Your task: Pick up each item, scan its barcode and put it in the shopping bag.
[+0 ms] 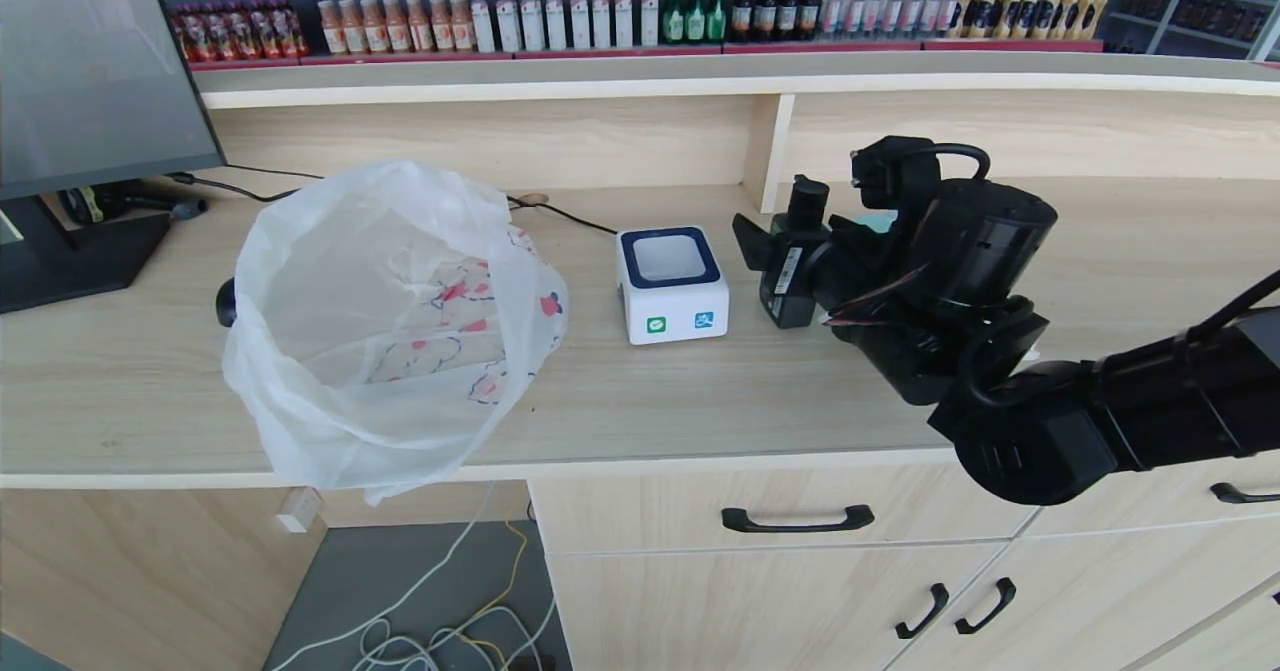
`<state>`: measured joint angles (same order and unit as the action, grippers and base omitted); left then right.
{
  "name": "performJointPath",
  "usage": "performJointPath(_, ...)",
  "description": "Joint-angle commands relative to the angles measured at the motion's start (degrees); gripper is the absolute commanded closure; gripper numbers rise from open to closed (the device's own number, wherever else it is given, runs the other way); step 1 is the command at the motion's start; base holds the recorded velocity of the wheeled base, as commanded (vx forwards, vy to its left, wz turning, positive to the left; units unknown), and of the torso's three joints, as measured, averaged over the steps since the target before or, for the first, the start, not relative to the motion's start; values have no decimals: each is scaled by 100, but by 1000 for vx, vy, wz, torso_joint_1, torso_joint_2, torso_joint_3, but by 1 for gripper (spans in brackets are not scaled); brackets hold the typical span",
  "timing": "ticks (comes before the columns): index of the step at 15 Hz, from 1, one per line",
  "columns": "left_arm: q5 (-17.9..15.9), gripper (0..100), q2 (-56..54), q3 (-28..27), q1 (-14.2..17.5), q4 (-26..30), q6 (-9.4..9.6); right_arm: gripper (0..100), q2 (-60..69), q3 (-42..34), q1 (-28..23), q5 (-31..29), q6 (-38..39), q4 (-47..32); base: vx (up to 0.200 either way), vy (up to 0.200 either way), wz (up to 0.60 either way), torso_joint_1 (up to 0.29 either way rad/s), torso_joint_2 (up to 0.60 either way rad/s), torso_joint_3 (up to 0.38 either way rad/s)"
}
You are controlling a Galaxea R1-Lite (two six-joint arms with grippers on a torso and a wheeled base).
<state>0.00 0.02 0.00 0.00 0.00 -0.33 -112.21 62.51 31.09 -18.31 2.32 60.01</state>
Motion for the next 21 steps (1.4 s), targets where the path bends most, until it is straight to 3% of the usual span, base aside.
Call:
performJointPath(1,0,0,-2,0,-9,0,-2,0,-20,-2,3,12,-3,2,0,0,0,0,0,0)
performJointPath(21,0,0,-2,0,0,0,-2,0,-653,112,-103,20,-65,397,0,0,0,0,0,0)
